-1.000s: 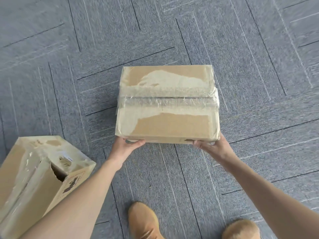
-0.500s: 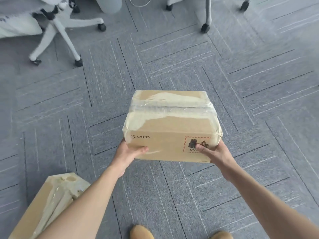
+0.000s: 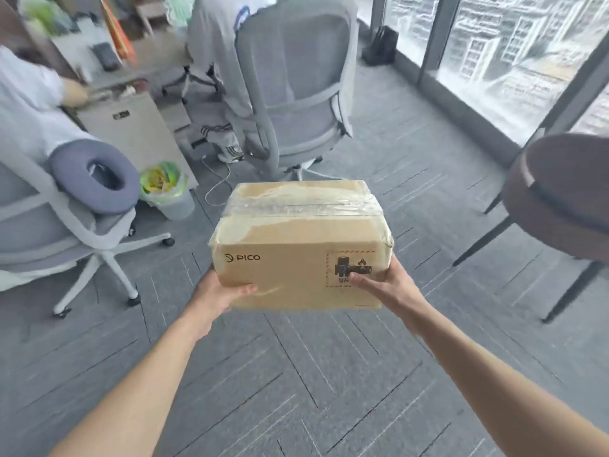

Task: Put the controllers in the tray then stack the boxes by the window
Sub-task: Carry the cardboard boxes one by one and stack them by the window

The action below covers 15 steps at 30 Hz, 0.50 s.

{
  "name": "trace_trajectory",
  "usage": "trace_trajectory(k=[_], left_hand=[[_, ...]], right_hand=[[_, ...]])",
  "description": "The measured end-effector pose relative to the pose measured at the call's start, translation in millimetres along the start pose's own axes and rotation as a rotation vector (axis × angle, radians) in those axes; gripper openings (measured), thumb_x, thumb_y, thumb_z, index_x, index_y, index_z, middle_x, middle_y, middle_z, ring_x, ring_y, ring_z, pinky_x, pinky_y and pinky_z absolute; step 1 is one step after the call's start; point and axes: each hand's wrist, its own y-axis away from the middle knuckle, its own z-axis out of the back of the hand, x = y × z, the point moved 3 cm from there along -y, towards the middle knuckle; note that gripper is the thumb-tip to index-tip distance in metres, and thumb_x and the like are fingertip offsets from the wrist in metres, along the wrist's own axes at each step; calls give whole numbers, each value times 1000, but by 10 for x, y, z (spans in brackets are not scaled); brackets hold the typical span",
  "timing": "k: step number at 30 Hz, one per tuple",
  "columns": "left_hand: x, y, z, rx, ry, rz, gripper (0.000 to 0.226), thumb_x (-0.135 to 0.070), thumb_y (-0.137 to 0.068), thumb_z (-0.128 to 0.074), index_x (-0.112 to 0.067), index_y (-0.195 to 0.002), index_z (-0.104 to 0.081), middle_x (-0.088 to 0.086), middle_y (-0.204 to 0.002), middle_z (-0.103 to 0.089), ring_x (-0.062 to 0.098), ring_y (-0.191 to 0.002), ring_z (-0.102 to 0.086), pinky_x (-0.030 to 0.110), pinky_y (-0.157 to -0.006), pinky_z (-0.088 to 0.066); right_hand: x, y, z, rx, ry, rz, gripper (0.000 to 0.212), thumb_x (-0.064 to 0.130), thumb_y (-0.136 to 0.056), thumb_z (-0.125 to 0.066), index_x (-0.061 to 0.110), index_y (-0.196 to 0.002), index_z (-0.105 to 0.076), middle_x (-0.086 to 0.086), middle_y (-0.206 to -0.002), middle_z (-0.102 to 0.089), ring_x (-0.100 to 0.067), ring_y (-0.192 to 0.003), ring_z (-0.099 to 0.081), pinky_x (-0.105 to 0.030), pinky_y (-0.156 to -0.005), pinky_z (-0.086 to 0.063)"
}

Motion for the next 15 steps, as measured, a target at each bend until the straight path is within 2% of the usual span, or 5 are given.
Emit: trace_trajectory(k=[3,5,8,10,15], left_hand=[[-1070,254,-27,-15,-6,-112,46,-18,-72,-86,-39,-99,-54,-17,-100,-66,8,-97,-59,40,-82,-51],[-1766,478,-77,-6,-5,-168,50,-18,-72,-87,-36,-107,-56,-13,-104,-67,12,-99,-60,43,-86,-51],[-2720,865,-151,-1,-2,-257,67,-21,-70,-88,-21,-127,-53,-2,-116,-67,23,-110,-59,38,-77,-50],[-3295,1122,-241,28,4,-326,66,-21,-70,-88,-18,-127,-54,0,-118,-66,25,-112,-59,35,-74,-49],[-4368,1707,-471,82,25,-534,56,-20,-66,-90,-28,-111,-57,-13,-99,-67,13,-95,-65,37,-79,-56]], right_hand=[[892,125,588,-74,-9,75,77,62,-60,-84,52,-128,-48,23,-110,-71,-7,-107,-66,-44,-98,-52],[1471,262,1003,-117,5,126,70,58,-64,-85,53,-125,-49,23,-107,-72,-9,-106,-67,-44,-97,-52],[2271,568,1605,-192,9,196,65,54,-68,-84,51,-123,-50,22,-103,-72,-11,-105,-67,-44,-96,-53],[2727,800,1987,-237,-5,238,63,51,-68,-85,53,-121,-50,23,-102,-72,-7,-102,-67,-44,-96,-53],[3592,1435,2755,-338,24,374,84,59,-60,-87,43,-132,-49,20,-110,-73,-7,-104,-70,-47,-97,-53]])
